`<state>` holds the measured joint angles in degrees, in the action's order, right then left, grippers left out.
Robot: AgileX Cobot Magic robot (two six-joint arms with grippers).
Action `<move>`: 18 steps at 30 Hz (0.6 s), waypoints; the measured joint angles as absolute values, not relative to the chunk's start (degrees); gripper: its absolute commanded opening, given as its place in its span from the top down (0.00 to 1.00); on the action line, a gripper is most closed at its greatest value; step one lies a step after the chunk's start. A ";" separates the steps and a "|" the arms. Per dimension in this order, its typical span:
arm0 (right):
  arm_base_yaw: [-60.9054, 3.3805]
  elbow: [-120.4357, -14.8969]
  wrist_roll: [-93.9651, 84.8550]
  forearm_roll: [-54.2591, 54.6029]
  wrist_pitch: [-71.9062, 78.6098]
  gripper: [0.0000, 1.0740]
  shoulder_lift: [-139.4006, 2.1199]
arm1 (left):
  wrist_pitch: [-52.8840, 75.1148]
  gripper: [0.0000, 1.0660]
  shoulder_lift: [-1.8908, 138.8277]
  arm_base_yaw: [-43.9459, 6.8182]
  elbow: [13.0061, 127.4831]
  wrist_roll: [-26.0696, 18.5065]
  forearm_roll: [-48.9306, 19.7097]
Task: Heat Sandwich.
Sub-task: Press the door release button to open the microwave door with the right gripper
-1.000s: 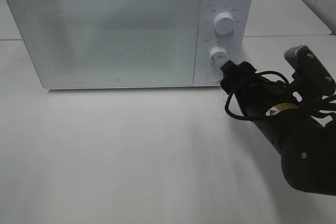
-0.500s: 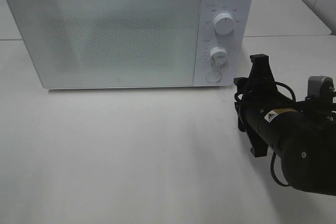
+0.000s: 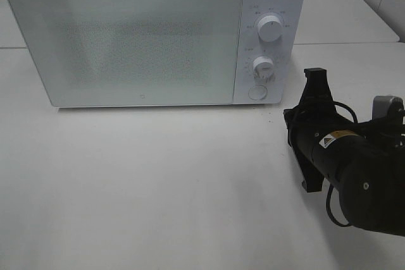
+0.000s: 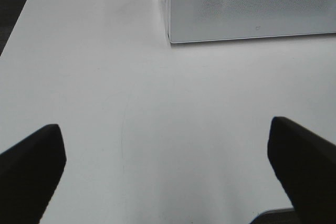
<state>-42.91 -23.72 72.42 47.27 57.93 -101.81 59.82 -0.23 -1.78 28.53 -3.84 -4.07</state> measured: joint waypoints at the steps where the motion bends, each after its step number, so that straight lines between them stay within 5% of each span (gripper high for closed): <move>1: -42.91 -23.72 72.42 47.27 57.70 0.99 -101.81 | 59.82 0.05 -0.23 -1.78 28.53 -3.84 -4.07; 18: -38.56 -31.68 74.14 42.34 54.55 1.00 -108.80 | 59.82 0.05 -0.23 -1.78 28.53 -3.84 -4.07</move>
